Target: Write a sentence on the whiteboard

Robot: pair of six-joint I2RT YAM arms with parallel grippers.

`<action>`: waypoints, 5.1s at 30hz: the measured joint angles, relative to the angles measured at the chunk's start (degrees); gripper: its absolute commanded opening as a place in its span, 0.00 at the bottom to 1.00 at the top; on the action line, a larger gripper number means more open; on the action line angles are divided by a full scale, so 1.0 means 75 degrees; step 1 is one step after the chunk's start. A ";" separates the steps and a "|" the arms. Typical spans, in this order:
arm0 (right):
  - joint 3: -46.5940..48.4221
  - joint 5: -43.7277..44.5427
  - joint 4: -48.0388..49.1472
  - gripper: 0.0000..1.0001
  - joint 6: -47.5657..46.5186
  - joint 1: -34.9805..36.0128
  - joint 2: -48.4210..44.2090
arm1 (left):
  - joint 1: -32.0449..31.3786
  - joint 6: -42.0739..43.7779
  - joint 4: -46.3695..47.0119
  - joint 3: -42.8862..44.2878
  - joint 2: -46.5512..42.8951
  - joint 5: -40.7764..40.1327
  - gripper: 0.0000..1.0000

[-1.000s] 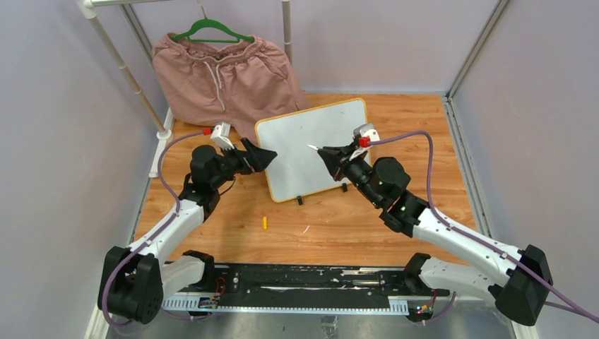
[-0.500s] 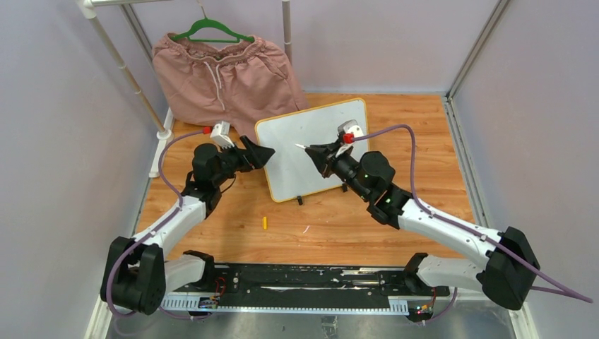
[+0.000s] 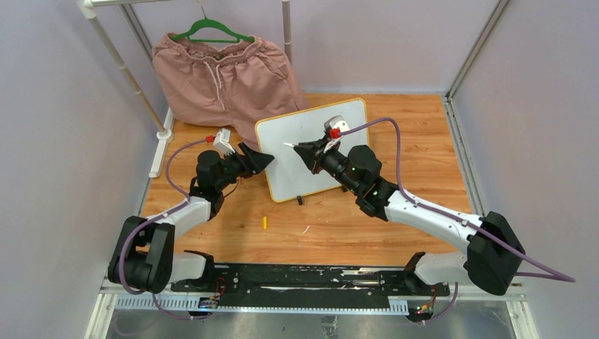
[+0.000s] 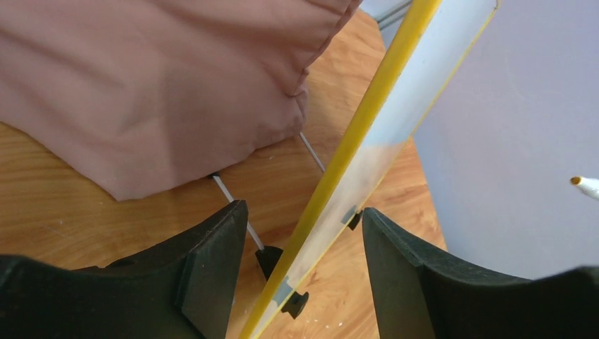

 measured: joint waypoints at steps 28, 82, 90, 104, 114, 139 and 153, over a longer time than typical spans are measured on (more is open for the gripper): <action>-0.0003 -0.0256 0.0790 0.00 0.0058 0.0000 0.0286 | 0.0143 -0.1075 0.2993 -0.1046 0.0714 0.0458 0.34; 0.0720 0.0982 0.1766 0.00 -0.0758 0.0303 0.2028 | 0.0172 -0.0484 0.2923 -0.1078 0.0676 0.0539 0.36; 0.0554 0.0982 0.1766 0.00 -0.0758 0.0306 0.1920 | 0.0172 -0.0472 0.2649 -0.1087 0.0504 0.0434 0.37; 0.0565 0.0982 0.1725 0.00 -0.0755 0.0306 0.1920 | 0.0172 -0.0443 0.2530 -0.1134 0.0303 0.0309 0.20; 0.0705 0.0973 0.1469 0.00 -0.0755 0.0323 0.2148 | 0.0172 -0.0440 0.2570 -0.1137 0.0303 0.0312 0.13; 0.0915 0.0495 0.0866 0.00 -0.0758 0.0425 0.2308 | 0.0172 -0.0437 0.2655 -0.1177 0.0303 0.0309 0.04; 0.0641 0.0673 0.0291 0.00 -0.0863 0.0425 0.1976 | 0.0175 -0.0425 0.2652 -0.1180 0.0300 0.0309 0.02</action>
